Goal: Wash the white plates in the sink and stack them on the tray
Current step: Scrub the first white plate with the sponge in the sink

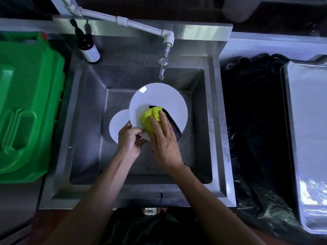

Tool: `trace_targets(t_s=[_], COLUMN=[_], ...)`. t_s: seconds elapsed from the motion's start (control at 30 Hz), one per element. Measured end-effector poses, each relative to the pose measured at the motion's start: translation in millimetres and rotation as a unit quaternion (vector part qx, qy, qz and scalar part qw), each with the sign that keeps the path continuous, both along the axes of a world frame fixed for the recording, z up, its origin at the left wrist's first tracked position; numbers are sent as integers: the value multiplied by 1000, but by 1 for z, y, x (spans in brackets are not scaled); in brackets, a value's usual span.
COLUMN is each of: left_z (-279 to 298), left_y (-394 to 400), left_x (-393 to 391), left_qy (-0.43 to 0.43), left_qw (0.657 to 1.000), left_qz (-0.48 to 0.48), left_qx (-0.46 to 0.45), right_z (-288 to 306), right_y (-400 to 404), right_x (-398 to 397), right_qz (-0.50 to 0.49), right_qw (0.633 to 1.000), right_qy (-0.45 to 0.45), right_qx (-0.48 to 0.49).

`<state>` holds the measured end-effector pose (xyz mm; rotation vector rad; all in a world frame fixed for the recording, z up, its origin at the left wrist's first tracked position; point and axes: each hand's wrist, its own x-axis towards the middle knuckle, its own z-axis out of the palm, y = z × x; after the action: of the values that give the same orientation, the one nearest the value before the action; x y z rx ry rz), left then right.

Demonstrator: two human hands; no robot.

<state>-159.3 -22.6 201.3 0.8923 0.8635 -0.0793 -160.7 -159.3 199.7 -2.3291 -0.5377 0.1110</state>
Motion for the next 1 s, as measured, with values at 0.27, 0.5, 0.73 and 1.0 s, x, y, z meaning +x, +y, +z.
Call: trace_targets(t_s=[0.27, 0.5, 0.73, 1.0], left_z=[1, 7, 3, 3], left_y=[8, 12, 10, 11], left_x=[-2, -2, -6, -6], left_qy=[-5, -7, -10, -37], left_qw=[1000, 995, 988, 979], left_qz=[-16, -89, -150, -196], left_qx=[17, 44, 39, 40], right_z=[-6, -3, 4, 14], right_y=[-29, -38, -28, -3], right_x=[17, 54, 85, 79], right_qz=[-58, -64, -26, 86], right_qw=[998, 998, 999, 995], right_qy=[-4, -20, -31, -44], right_qx=[-23, -13, -9, 35])
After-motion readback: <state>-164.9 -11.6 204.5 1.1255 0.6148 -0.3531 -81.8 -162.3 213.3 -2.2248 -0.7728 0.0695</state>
